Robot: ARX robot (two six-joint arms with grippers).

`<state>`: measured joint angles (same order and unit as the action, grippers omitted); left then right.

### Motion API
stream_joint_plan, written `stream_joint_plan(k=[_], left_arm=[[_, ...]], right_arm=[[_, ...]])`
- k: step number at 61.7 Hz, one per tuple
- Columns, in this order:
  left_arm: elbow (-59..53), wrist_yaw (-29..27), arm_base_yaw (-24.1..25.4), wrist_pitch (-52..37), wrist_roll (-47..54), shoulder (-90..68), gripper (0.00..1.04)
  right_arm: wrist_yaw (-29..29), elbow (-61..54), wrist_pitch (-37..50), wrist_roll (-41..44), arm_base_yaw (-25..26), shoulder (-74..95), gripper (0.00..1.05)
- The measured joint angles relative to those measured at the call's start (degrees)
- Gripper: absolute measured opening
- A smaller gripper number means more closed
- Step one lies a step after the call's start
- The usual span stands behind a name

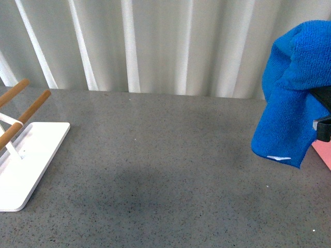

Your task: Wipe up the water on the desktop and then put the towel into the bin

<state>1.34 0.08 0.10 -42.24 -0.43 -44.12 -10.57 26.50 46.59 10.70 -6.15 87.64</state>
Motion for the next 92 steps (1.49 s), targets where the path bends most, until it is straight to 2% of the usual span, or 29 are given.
stream_joint_plan(k=[42,81,86,92], left_arm=[[-0.1,0.0,0.0,20.0,0.0,22.0,0.04],[-0.1,0.0,0.0,31.9,0.0,34.0,0.04],[-0.1,-0.1,0.0,41.3,0.0,41.4,0.04],[-0.1,-0.1,0.0,42.0,0.0,43.9,0.04]], right_arm=[[1.1,0.7,-0.8,0.0,-0.4,-0.5,0.04],[2.0,0.7,-1.6,-0.5,-0.9,-0.8,0.04],[2.5,0.7,-2.1,-0.5,-1.6,-0.8,0.04],[2.8,0.7,-2.4,-0.5,-2.1,-0.8,0.04]])
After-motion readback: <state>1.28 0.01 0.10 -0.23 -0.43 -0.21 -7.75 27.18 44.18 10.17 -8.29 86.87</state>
